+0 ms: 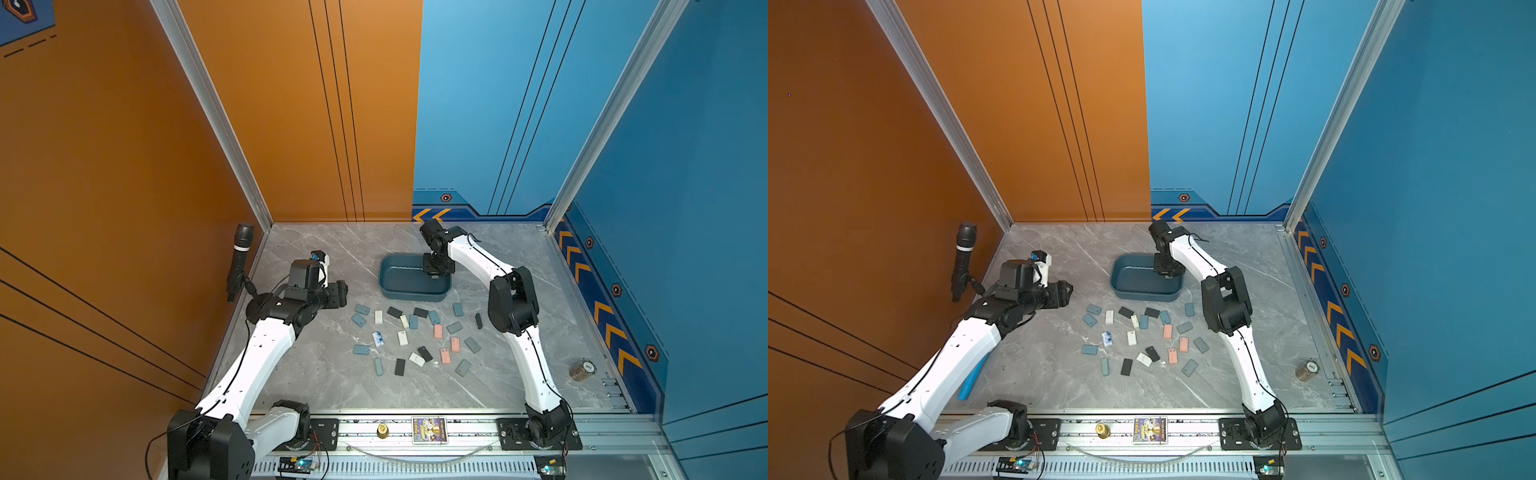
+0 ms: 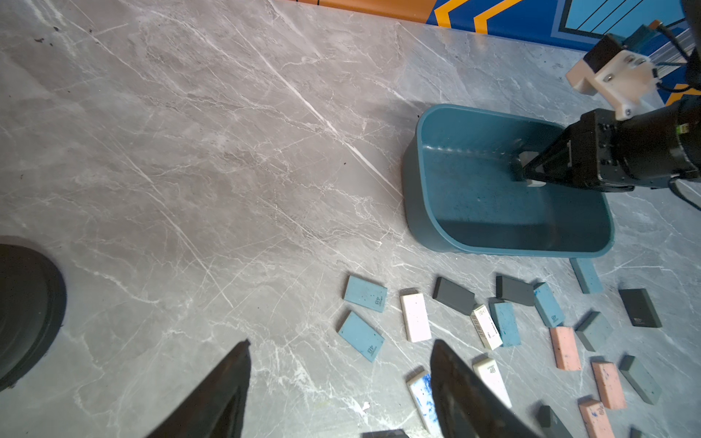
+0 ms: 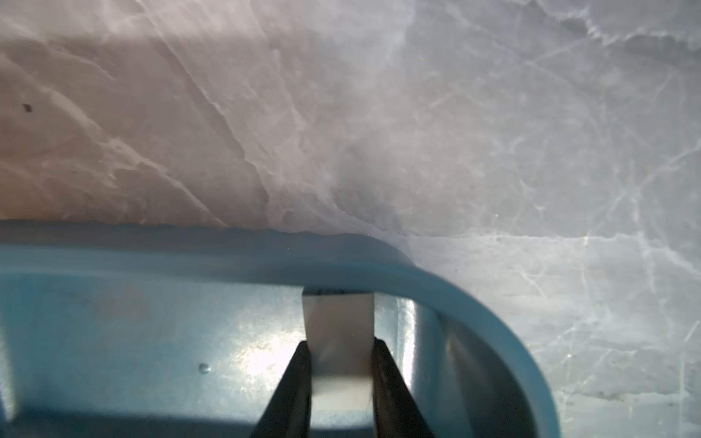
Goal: Put the eraser in the storage box
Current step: Place the eraser in the storage box.
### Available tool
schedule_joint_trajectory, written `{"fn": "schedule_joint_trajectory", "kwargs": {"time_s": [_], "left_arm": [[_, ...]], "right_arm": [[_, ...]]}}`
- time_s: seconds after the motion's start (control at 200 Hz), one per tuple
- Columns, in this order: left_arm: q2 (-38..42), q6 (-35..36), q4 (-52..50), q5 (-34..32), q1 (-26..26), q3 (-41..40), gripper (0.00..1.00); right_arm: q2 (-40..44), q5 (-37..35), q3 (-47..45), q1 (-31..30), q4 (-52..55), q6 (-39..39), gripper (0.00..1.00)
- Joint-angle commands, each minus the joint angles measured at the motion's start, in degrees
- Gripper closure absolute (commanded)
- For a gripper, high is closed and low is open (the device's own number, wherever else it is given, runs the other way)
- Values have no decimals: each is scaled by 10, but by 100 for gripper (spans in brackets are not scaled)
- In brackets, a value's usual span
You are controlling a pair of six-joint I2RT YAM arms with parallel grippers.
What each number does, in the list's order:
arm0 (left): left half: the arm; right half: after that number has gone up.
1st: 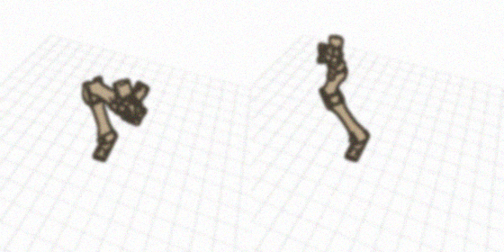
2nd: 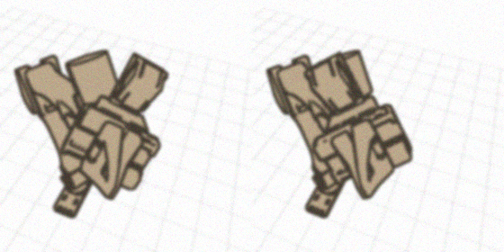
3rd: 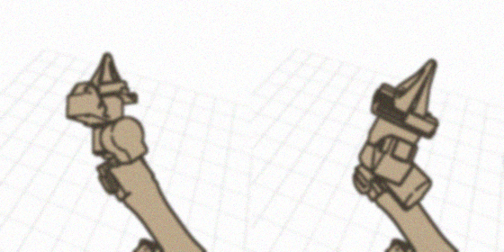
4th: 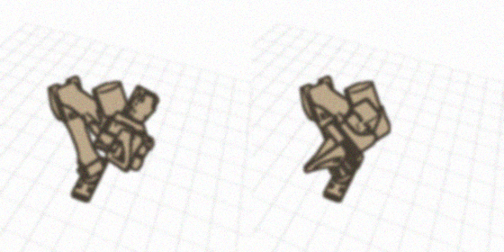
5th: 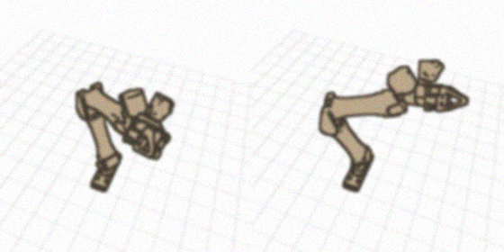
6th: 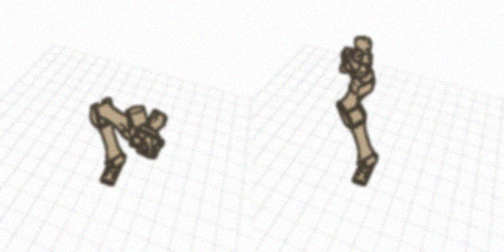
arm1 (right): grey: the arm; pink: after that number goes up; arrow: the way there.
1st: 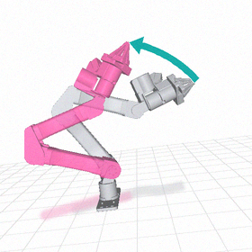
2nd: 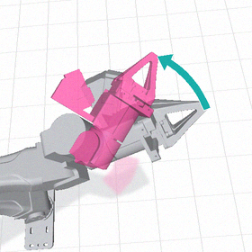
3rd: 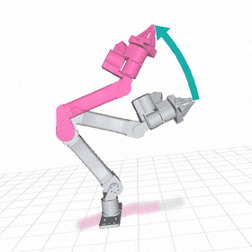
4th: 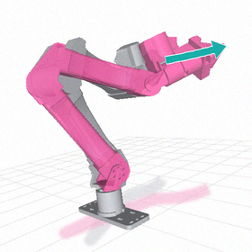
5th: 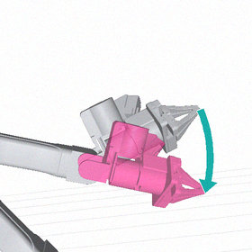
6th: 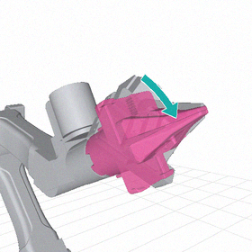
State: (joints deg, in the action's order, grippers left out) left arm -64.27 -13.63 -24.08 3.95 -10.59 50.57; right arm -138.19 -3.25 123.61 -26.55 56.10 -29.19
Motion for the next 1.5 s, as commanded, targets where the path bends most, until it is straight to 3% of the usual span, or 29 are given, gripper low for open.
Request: {"fn": "schedule_joint_trajectory", "kwargs": {"time_s": [0.0, 0.295, 0.731, 0.916, 1.182, 1.497], "left_arm": [[-4, -9, -13, 13, -2, 9, 25], [-2, -10, -13, 14, -2, 9, 24], [0, -14, -13, 24, -4, 10, 25], [-1, -12, -20, 19, -18, 10, 25], [-26, 15, -62, -25, -65, 25, 25], [-150, 65, -149, -27, -123, 80, 21]], "right_arm": [[-11, -14, 21, 2, 22, -10, 70], [1, -7, 28, 2, 23, -10, 56], [140, -18, -14, -10, 39, 12, 57], [249, -30, -100, -15, 38, 30, 57], [406, -47, -297, -17, 11, 24, 57], [575, -29, -498, 6, -58, -10, 56]]}}
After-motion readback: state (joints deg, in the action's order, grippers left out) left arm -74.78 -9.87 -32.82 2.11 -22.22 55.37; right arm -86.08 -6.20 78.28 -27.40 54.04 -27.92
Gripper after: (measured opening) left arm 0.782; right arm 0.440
